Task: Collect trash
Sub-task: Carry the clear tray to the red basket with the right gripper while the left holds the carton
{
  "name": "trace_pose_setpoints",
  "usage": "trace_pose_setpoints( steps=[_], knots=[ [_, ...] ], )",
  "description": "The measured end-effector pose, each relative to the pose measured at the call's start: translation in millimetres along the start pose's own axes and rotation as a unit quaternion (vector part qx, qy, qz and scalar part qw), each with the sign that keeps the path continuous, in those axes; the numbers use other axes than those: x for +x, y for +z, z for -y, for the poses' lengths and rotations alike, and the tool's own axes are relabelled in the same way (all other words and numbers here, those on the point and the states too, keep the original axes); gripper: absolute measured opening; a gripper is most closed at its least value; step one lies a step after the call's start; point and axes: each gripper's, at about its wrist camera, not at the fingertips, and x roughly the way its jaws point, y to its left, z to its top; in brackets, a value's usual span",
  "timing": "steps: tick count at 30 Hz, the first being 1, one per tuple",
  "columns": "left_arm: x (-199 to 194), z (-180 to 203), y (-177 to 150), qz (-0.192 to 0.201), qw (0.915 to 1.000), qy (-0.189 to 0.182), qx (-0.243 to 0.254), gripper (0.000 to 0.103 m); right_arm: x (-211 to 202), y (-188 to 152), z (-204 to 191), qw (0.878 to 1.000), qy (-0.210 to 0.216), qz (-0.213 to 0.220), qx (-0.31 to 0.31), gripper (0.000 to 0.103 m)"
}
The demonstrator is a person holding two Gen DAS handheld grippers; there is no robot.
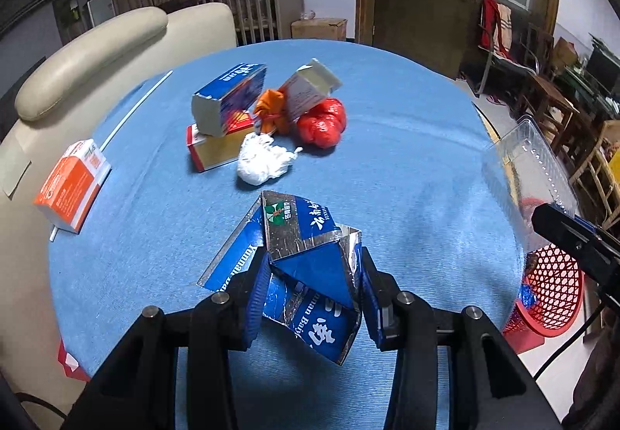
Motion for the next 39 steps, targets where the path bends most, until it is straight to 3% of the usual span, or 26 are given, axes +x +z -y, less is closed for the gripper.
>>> trace_pose_setpoints(
  steps=[24, 39],
  knots=[
    [4, 52, 3, -0.002, 0.9985, -0.01, 0.055, 0.045, -43, -22, 76, 0.995, -0.056, 0.022, 0.076, 0.053],
    [3, 116, 14, 0.002, 0.9934, -0.04, 0.107, 0.045, -84, -45, 155, 0.982, -0.12, 0.035, 0.145, 0.053]
  ],
)
